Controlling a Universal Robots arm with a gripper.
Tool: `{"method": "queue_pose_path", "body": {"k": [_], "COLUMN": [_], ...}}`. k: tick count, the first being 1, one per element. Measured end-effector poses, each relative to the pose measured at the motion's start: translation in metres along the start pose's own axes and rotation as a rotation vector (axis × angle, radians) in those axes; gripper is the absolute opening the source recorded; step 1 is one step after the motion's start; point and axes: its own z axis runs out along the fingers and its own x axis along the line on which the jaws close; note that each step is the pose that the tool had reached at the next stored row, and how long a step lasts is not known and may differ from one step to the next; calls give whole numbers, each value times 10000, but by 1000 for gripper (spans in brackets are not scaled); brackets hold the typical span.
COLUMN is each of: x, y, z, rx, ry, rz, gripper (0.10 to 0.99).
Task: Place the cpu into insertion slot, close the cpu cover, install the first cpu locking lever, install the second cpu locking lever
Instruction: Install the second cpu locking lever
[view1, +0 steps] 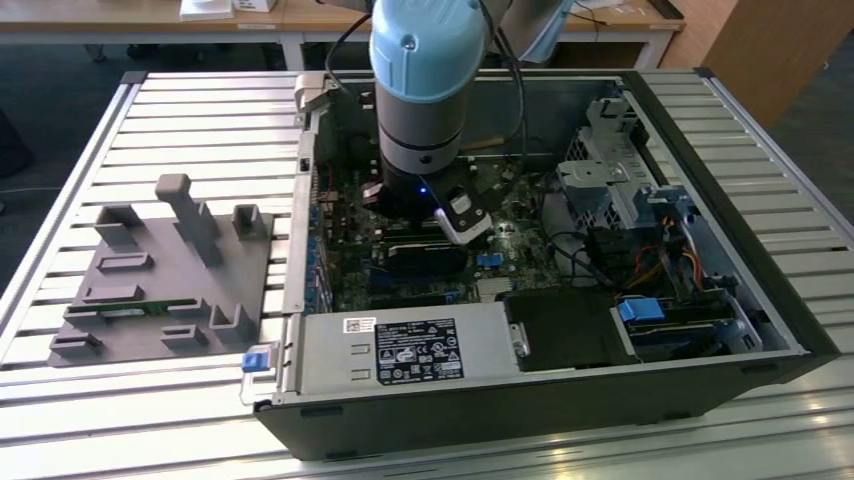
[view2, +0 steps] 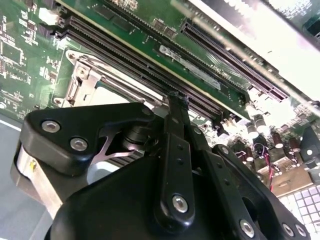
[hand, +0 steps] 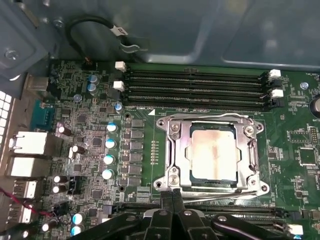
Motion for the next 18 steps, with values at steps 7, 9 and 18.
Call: {"method": "queue_pose_path", "body": {"k": [7, 9, 18], "x": [13, 25, 42], "y": [-58, -80, -97], "z": [-12, -17, 10], "rx": [-189, -314, -492], "ry": [-8, -19, -30], "rz": [5, 7, 11], "gripper": [106, 106, 106]}}
